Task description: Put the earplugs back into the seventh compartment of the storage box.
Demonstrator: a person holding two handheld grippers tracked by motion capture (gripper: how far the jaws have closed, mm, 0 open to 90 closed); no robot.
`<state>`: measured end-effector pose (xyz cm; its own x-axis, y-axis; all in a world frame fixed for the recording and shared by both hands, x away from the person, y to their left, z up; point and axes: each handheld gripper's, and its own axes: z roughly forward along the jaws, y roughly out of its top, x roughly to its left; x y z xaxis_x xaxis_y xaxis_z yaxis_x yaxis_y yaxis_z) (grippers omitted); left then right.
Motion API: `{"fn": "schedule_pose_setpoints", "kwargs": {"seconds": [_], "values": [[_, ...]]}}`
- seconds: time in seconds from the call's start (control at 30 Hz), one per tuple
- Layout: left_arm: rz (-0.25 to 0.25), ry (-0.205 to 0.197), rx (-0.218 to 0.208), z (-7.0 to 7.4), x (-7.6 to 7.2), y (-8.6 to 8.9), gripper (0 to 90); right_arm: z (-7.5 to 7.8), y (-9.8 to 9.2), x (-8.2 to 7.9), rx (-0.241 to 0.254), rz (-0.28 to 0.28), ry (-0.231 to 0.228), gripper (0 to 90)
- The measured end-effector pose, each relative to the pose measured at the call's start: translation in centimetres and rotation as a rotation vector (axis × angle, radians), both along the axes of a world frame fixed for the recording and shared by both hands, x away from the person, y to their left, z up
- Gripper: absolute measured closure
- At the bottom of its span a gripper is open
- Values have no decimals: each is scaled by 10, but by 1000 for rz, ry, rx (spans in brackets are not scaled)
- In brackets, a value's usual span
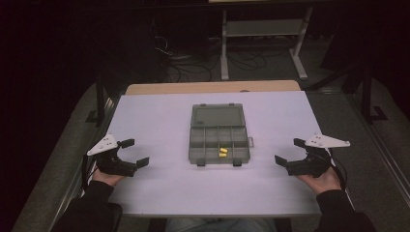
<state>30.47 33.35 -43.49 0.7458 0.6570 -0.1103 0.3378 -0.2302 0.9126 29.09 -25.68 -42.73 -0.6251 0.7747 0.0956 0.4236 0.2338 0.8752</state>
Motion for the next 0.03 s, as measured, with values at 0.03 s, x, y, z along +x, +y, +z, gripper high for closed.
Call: {"fn": "schedule_pose_setpoints", "kwargs": {"seconds": [0.03], "values": [[-1,3,-2,0,0,0,0,-1,0,0,-3,-2,-3,0]]}}
